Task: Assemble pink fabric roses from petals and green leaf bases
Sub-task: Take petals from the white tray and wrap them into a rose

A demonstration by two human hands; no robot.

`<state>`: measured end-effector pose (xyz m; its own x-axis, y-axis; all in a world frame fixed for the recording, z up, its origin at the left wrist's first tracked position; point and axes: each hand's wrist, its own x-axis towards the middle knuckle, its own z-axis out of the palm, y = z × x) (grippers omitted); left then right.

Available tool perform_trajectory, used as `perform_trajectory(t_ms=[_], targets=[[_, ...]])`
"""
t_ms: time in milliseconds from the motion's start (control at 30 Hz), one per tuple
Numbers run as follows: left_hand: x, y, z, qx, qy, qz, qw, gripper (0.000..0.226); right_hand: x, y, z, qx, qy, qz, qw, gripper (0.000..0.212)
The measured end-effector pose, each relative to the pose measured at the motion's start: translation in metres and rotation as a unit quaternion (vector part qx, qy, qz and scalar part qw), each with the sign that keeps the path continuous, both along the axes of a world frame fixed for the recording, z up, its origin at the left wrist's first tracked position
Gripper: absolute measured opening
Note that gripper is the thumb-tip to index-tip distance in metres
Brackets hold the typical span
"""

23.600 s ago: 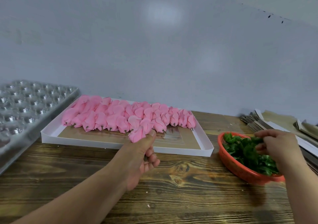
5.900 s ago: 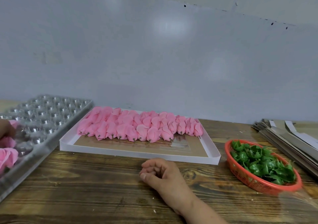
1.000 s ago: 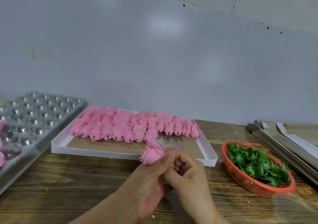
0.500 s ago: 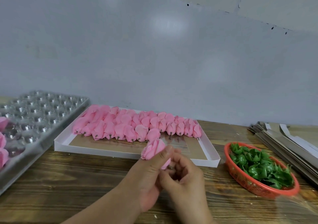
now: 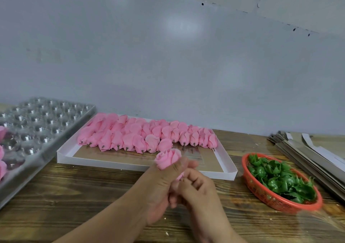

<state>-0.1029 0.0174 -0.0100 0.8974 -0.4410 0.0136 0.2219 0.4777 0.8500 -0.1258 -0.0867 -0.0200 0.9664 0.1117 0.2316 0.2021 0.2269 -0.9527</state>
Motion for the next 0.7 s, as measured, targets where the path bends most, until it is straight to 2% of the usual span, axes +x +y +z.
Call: perform_trajectory(t_ms=[67,133,167,300,433,533,633,700], targets=[[-0.002,-0.003,0.001,-0.023,0.004,0.014,1.000,0.062,0.001,0.001,-0.003,-0.028,-0.039,-0.056,0.997,0.021],[-0.004,-0.007,0.000,-0.028,-0.001,0.033,0.999,0.078,0.002,0.000,-0.002,-0.051,-0.056,-0.091,0.993,0.019],[-0.005,-0.007,0.001,-0.020,-0.007,0.036,0.999,0.079,0.001,-0.001,-0.001,-0.057,-0.056,-0.089,0.993,0.017],[-0.004,0.001,0.002,0.041,-0.025,-0.013,0.999,0.055,0.000,-0.003,0.004,0.002,0.021,0.017,1.000,0.019],[-0.003,0.005,0.001,0.036,-0.022,-0.045,0.998,0.044,0.001,-0.004,0.004,0.067,0.068,0.081,0.992,0.021],[-0.001,0.001,0.000,0.026,-0.008,0.002,1.000,0.052,0.000,0.000,0.000,0.011,0.010,0.019,1.000,0.018],[-0.002,-0.004,-0.001,-0.011,0.016,0.023,1.000,0.066,0.002,0.002,-0.005,-0.041,-0.039,-0.058,0.997,0.028],[-0.004,-0.005,0.000,-0.020,0.013,0.025,0.999,0.054,0.003,0.000,-0.004,-0.056,-0.046,-0.068,0.995,0.026]])
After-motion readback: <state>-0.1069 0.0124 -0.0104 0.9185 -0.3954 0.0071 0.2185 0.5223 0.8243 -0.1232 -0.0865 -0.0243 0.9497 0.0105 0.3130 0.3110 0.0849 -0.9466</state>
